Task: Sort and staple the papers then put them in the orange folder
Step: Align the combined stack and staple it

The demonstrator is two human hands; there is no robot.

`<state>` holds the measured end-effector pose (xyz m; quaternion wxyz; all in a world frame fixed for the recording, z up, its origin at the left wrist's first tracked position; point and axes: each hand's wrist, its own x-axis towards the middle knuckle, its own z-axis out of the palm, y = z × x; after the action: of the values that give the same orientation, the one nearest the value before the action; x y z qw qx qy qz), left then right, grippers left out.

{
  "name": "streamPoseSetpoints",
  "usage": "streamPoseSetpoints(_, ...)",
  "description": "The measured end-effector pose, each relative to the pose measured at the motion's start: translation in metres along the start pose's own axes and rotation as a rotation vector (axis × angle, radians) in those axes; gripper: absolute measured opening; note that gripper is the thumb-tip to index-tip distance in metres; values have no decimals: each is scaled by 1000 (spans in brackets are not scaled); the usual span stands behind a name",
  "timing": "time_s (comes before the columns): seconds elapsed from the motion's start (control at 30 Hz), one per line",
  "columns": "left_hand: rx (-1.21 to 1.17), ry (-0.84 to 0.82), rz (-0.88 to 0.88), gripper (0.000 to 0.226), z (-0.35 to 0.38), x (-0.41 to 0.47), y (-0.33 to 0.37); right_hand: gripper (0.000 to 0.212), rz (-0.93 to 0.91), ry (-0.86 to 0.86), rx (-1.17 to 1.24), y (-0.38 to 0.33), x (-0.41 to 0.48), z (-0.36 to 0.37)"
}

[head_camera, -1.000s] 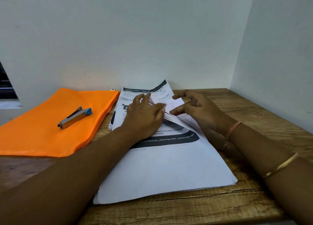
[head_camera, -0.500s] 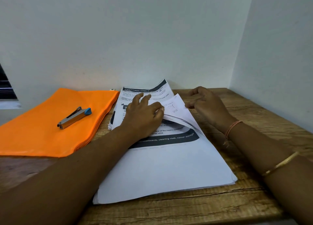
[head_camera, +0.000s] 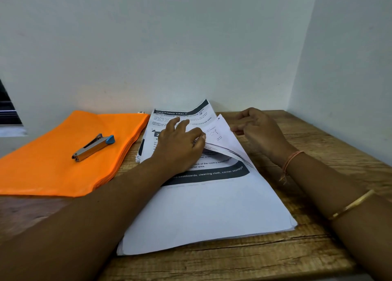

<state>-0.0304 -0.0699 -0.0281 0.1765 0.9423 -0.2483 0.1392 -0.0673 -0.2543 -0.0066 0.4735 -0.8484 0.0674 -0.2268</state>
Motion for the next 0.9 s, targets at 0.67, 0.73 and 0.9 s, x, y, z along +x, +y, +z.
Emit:
streamPoseSetpoints(0.67,-38,40,46,43,-2,-1,3,34,-152,-237,114,-10,-15,4)
streamPoseSetpoints(0.73,-15,17,38,40,-2,-2,3,33,-137,-188,120,-10,-13,4)
streamPoseSetpoints(0.9,6,13,16,39,-3,-1,3,24,-84,58,-50,0,0,-4)
